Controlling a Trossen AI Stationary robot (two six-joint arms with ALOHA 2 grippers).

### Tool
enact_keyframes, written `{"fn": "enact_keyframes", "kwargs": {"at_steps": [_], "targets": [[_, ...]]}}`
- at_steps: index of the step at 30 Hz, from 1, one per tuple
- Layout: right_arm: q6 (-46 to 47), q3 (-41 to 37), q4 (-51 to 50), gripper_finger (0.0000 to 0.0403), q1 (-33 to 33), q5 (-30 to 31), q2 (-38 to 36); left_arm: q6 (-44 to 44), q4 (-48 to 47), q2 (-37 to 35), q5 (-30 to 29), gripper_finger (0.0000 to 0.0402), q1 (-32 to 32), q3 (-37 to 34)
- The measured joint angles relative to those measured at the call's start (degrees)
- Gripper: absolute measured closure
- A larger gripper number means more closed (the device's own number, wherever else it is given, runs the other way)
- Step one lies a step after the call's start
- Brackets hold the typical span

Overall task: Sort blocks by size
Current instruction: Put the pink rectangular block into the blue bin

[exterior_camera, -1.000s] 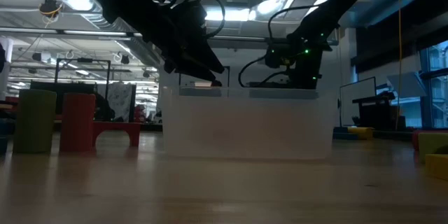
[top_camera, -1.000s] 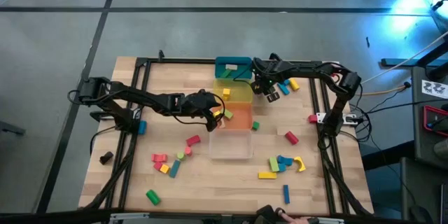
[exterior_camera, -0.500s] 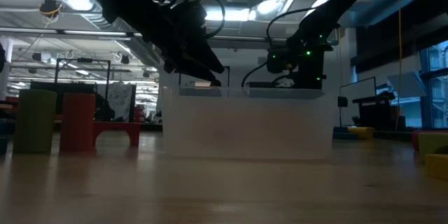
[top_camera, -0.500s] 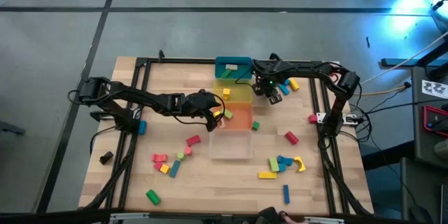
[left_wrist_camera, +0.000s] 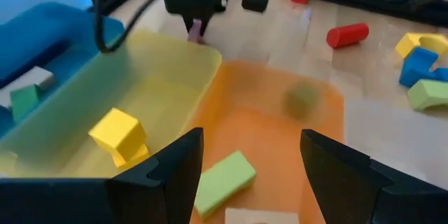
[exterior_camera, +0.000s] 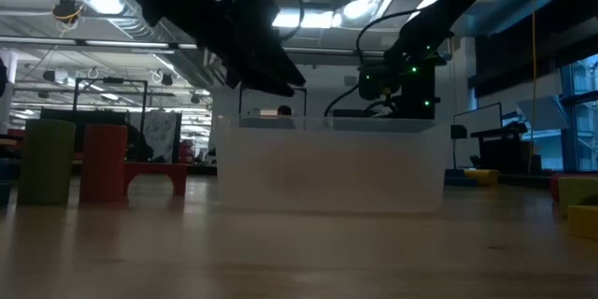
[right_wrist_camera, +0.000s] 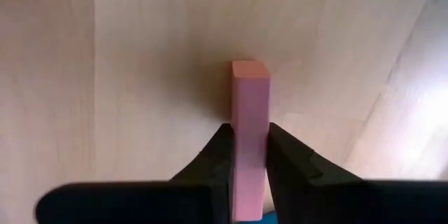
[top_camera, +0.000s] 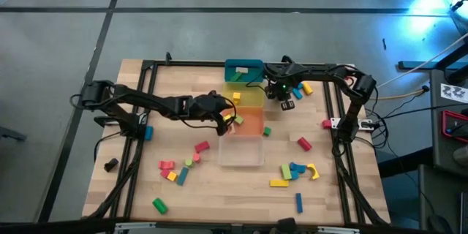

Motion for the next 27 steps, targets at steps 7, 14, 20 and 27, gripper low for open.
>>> {"fn": "enact_keyframes", "kwargs": {"at_steps": [7,14,20,27], "targets": [[1.51,2.34,-5.68,0.0336,0.03,10.09,-0.02,3.89,-0.78,-5.36,-0.02,0.0178,1.67,0.29],[1.48,11.08,-7.70,0.0344,0.03,13.39,-0.01,6.89,-3.94,-12.11,-0.07,0.0178,4.51,0.33],[1.47,18.49,0.23,0.0336,-0.02,6.33,-0.06,6.99,-9.54,-16.96,-0.09,0.0178,6.54,0.31],[1.48,18.40,15.43,0.0333,0.00,-6.11,0.96,4.47,-16.04,-20.13,-0.03,0.0178,6.55,0.31]]}}
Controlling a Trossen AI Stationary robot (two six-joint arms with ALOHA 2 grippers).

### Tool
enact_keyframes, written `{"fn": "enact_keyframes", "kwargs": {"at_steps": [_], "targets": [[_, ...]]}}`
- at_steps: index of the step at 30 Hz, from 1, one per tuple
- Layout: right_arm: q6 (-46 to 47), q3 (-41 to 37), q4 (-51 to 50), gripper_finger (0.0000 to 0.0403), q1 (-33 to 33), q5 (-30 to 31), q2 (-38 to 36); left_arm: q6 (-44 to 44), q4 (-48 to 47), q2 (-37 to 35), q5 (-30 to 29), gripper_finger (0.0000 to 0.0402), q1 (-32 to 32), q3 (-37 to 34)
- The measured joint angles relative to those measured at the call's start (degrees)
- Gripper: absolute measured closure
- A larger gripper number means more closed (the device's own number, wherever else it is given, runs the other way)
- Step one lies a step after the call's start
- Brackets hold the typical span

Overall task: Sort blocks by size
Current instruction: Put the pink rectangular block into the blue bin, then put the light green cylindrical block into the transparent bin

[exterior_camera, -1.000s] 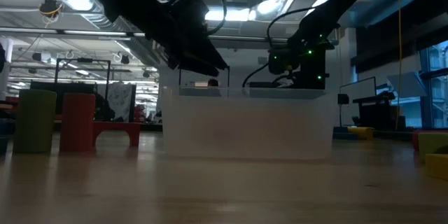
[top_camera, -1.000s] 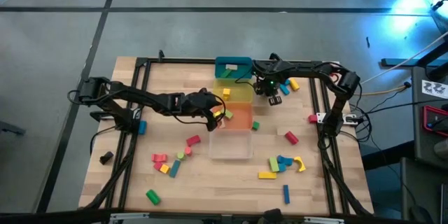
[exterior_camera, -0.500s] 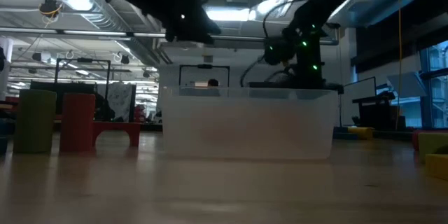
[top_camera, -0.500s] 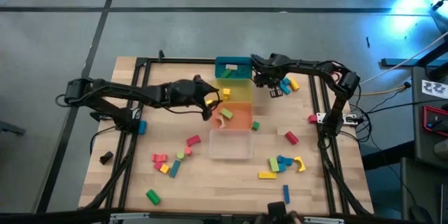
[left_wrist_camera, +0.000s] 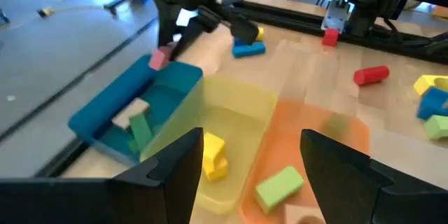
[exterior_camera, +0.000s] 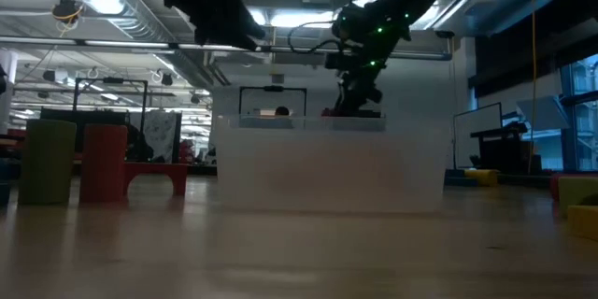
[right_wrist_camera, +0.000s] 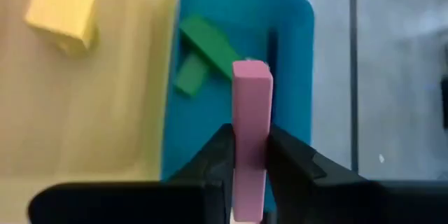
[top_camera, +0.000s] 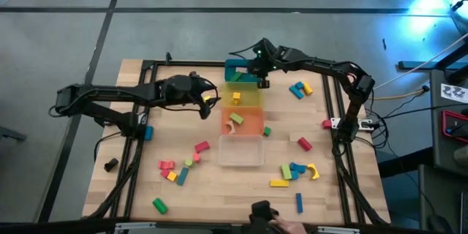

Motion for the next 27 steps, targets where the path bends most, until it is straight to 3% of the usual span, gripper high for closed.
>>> {"fn": "enact_keyframes", "kwargs": {"at_steps": [5,13,22,27], "targets": [[0.00,-0.11,3.17,0.0317,0.00,-4.22,2.94,-3.81,-6.70,-0.14,0.19,0.0178,-2.03,0.00],[0.00,-0.15,4.85,0.0311,0.35,-2.44,5.49,-8.46,-16.51,-0.14,0.96,0.0178,-7.28,0.00],[-0.02,-0.15,5.80,0.0309,0.35,-0.03,5.47,-18.77,-22.27,-0.11,13.71,0.0178,-16.02,-0.02],[0.00,-0.15,5.27,0.0309,0.35,1.49,5.45,-26.89,-26.09,-0.11,16.39,0.0178,-22.06,-0.02]]}}
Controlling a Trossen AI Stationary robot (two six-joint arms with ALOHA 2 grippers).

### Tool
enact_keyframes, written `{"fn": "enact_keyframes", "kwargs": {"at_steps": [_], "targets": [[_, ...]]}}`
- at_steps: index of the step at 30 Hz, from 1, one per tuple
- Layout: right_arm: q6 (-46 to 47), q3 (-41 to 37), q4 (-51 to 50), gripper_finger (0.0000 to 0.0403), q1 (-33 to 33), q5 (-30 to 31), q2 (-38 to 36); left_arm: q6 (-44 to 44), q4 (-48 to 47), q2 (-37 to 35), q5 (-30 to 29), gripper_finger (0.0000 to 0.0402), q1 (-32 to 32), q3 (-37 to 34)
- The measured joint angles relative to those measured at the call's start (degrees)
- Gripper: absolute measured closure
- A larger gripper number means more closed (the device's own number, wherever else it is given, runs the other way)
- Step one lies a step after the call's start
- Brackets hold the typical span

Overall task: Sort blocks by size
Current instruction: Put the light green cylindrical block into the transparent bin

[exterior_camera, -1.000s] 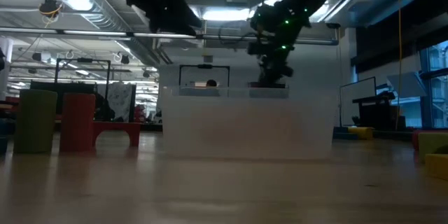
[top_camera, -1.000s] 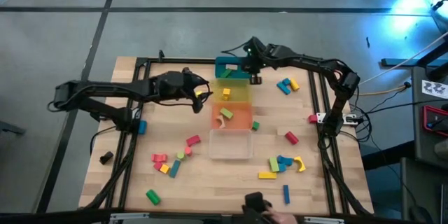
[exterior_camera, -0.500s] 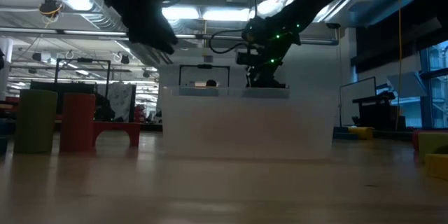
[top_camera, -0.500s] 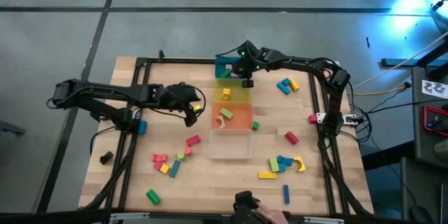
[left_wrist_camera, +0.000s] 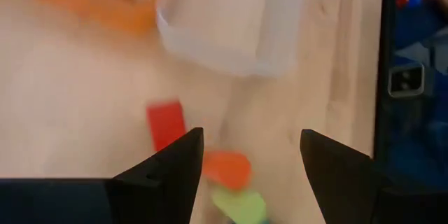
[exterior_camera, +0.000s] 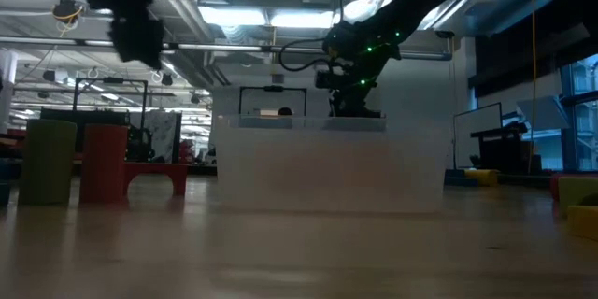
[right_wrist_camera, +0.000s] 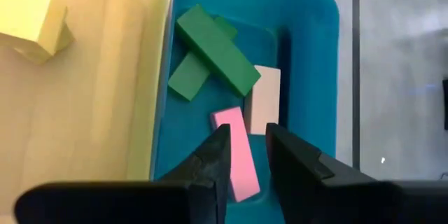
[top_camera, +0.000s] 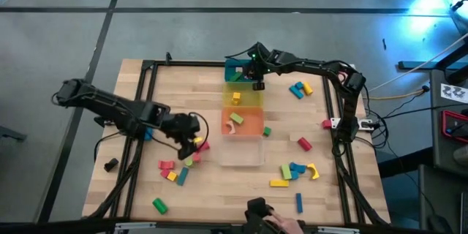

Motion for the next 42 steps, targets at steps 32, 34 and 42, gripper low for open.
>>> {"fn": "enact_keyframes", "kwargs": {"at_steps": [32,34,42], "targets": [[3.48,0.02,-14.30,0.0309,0.04,-2.94,-14.40,-21.99,-5.86,7.48,-4.21,0.0178,-13.97,-0.61],[3.48,0.02,-15.87,0.0309,0.04,-4.08,-14.70,-21.99,-6.57,8.36,-4.46,0.0178,-13.95,-0.76],[6.28,0.02,-20.38,0.0309,0.04,-4.98,-14.90,-19.75,-4.13,12.03,-4.86,0.0178,-13.99,-0.74]]}}
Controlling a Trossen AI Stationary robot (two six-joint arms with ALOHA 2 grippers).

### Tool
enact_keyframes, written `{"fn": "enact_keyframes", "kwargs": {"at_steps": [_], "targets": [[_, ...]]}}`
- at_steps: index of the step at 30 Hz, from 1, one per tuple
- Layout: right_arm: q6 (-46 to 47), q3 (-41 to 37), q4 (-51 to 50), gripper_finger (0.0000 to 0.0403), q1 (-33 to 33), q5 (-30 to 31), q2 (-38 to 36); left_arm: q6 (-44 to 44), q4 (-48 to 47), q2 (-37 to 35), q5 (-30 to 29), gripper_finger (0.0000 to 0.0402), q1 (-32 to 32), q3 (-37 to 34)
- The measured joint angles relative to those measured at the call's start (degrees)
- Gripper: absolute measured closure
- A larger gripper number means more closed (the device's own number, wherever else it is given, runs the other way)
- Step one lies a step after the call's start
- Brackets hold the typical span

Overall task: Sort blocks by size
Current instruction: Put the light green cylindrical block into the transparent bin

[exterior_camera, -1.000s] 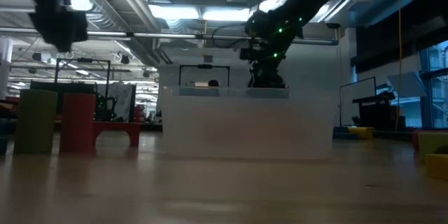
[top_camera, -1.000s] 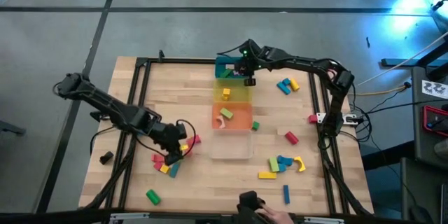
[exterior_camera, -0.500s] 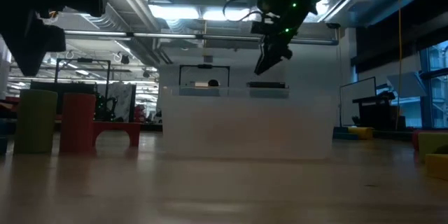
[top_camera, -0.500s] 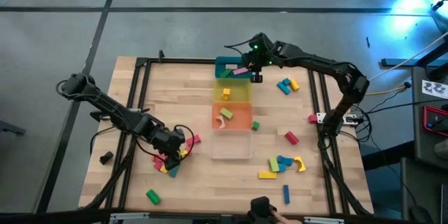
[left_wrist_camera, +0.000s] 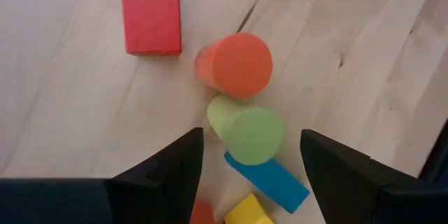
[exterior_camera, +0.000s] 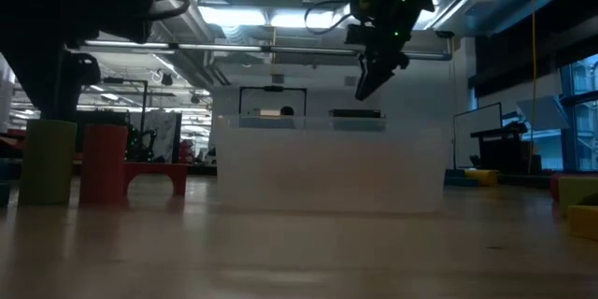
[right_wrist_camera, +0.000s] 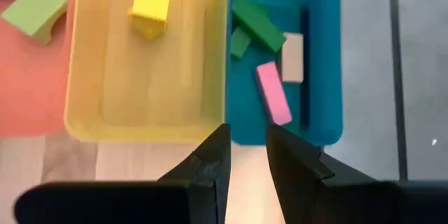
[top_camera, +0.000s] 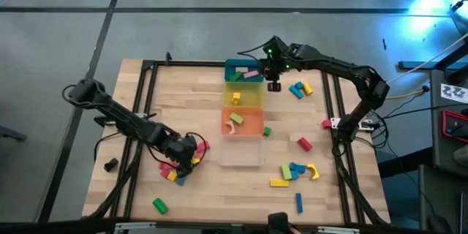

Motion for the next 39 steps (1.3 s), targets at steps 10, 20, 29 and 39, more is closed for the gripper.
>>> {"fn": "enact_keyframes", "kwargs": {"at_steps": [10,20,29,39], "targets": [[0.13,0.00,-1.29,0.0309,0.02,0.42,0.01,1.23,0.04,4.97,-0.40,0.0178,0.00,0.00],[0.13,0.00,-6.25,0.0309,0.02,0.43,-3.02,0.76,3.03,9.22,-1.92,0.0216,0.04,0.00],[6.10,0.02,-14.25,0.0309,0.02,0.47,-12.78,0.47,2.59,7.56,-0.82,0.0287,0.14,0.00],[22.24,0.04,-25.62,0.0309,0.00,-4.14,-21.94,0.43,2.93,-2.04,6.44,0.0287,2.68,3.34]]}}
